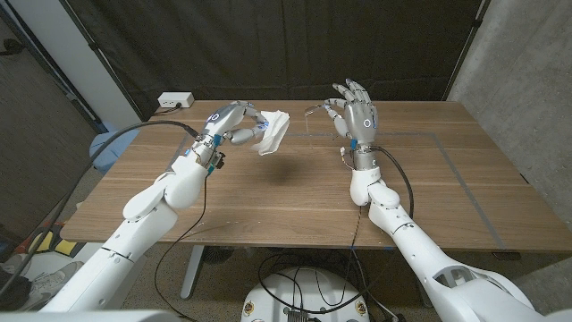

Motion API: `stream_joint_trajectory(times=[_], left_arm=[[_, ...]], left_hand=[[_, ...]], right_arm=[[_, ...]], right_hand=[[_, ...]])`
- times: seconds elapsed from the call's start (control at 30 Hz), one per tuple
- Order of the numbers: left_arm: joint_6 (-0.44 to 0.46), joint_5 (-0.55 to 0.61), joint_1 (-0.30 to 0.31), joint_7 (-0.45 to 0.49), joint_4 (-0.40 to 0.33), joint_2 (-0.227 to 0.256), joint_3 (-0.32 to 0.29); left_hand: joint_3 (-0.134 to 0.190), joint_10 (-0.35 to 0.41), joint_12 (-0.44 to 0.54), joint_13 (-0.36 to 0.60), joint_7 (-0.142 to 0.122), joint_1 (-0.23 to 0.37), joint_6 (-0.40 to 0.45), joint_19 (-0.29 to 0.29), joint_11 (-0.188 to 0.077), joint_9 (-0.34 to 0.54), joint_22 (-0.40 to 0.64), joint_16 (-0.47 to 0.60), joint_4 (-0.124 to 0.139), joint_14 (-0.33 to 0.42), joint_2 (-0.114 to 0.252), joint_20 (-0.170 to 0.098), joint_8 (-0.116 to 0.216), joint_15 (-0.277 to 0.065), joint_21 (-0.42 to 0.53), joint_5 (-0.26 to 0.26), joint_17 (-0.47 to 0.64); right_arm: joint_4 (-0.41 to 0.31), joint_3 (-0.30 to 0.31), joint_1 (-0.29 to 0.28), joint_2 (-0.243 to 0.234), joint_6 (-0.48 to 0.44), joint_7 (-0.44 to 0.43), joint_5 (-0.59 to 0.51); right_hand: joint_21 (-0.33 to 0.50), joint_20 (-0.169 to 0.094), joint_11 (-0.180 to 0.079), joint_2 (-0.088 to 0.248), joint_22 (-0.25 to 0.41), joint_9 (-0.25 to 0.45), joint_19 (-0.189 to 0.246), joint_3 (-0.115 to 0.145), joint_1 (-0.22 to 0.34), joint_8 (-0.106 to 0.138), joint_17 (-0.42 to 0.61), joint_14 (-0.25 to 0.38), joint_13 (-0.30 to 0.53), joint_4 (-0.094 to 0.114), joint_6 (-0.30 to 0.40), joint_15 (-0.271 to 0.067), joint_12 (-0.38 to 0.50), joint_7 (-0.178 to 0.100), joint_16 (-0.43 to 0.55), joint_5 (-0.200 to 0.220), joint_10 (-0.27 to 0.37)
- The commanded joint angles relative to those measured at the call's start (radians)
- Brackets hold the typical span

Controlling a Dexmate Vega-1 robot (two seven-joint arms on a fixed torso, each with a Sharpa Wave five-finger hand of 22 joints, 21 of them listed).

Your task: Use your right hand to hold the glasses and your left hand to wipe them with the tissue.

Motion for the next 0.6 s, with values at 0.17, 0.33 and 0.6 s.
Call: stream_joint_trajectory(times=[0.17,0.33,0.6], left_arm=[[0.01,-0.218,-0.118,-0.146,0.074,-0.084,-0.029],[0.016,-0.262,-0.145,-0.197,0.089,-0.093,-0.022],[0.063,-0.331,-0.188,-0.289,0.11,-0.11,-0.013]], left_hand=[[-0.007,0.045,0.025,0.018,0.056,0.023,0.045,-0.007,-0.009,0.01,0.003,-0.002,0.005,0.016,0.01,0.009,0.011,-0.146,0.012,0.004,0.016],[-0.009,0.05,0.03,0.024,0.062,0.028,0.05,-0.008,-0.007,0.013,0.003,-0.003,0.003,0.018,0.008,0.012,0.013,-0.147,0.016,0.004,0.022],[-0.019,0.073,0.05,0.041,0.088,0.031,0.065,-0.015,0.027,0.021,0.003,-0.009,0.004,0.02,0.004,0.014,0.017,-0.146,0.026,0.003,0.034]], right_arm=[[-0.052,-0.047,-0.019,-0.04,0.003,-0.002,-0.198],[-0.047,-0.085,-0.008,-0.057,-0.013,-0.002,-0.204],[-0.072,-0.148,0.001,-0.077,-0.056,-0.002,-0.221]], right_hand=[[0.01,-0.149,0.0,0.008,0.002,0.033,-0.013,-0.014,0.013,0.005,0.004,-0.004,0.001,0.005,0.027,-0.189,-0.004,-0.034,0.001,0.007,-0.003],[0.012,-0.151,0.0,0.009,0.002,0.033,-0.019,-0.019,0.019,0.004,0.004,-0.012,0.001,0.009,0.027,-0.189,-0.006,-0.033,0.0,0.008,-0.009],[0.017,-0.149,0.0,0.009,0.001,0.033,-0.025,-0.03,0.023,0.003,0.003,-0.032,0.0,0.016,0.033,-0.188,-0.01,-0.033,-0.002,0.009,-0.027]])
